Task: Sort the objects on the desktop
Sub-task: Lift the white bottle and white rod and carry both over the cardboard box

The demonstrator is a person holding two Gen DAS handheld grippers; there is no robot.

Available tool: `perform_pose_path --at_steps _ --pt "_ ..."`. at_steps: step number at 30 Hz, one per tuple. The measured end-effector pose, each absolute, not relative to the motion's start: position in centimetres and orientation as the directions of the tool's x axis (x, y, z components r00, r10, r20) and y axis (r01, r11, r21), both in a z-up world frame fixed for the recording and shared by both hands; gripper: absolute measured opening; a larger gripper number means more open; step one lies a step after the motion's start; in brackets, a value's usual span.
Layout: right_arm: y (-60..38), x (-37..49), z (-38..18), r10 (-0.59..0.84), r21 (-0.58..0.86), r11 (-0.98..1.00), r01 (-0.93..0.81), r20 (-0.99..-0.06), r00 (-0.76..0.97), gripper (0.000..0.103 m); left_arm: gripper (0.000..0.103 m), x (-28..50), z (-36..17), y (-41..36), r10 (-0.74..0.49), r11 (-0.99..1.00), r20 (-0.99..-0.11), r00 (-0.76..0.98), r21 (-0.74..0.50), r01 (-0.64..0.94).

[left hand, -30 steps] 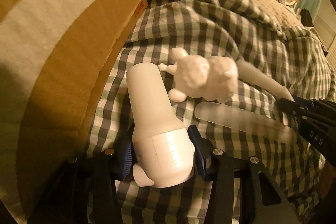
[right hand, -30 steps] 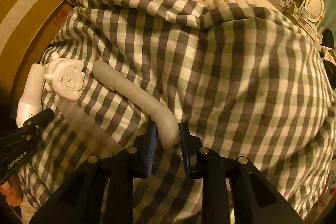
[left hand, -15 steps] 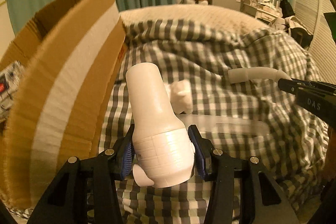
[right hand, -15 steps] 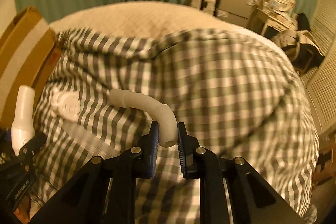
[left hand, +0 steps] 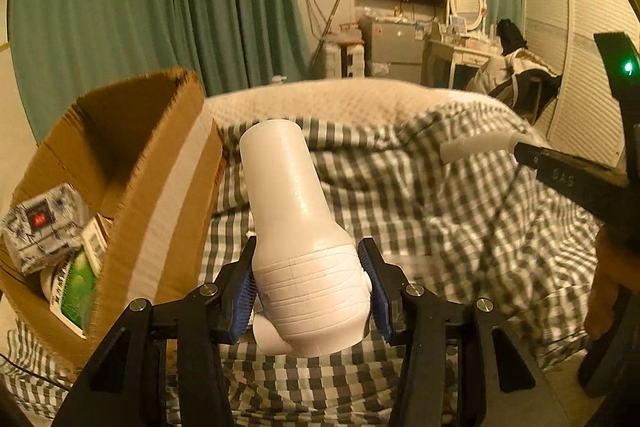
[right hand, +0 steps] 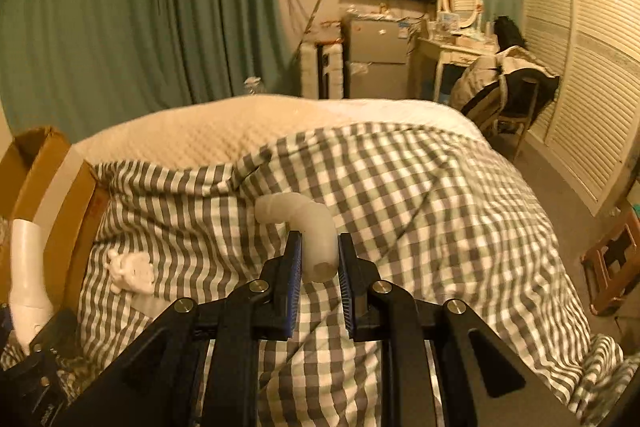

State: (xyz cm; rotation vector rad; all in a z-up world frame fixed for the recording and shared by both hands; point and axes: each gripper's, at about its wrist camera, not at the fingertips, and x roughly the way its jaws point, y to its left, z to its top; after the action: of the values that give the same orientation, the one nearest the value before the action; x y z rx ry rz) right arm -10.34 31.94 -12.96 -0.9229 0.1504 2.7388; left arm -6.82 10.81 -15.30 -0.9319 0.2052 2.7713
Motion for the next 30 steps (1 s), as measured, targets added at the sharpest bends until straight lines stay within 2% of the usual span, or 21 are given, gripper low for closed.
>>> perform_pose_path --at_steps 14,30 --pt "30.3 -4.7 -8.1 0.256 0.073 -0.943 -0.326 -0.466 -0.847 0.016 0.049 -2.8 -8.5 8.4 0.179 -0.975 -0.451 -0.874 0.036 -0.219" --pt "26.4 1.0 -1.9 0.233 0.13 -0.95 -0.283 -0.308 -0.923 0.016 0.049 0.8 -2.8 3.0 0.167 -0.984 -0.317 -0.933 0.0 -0.176"
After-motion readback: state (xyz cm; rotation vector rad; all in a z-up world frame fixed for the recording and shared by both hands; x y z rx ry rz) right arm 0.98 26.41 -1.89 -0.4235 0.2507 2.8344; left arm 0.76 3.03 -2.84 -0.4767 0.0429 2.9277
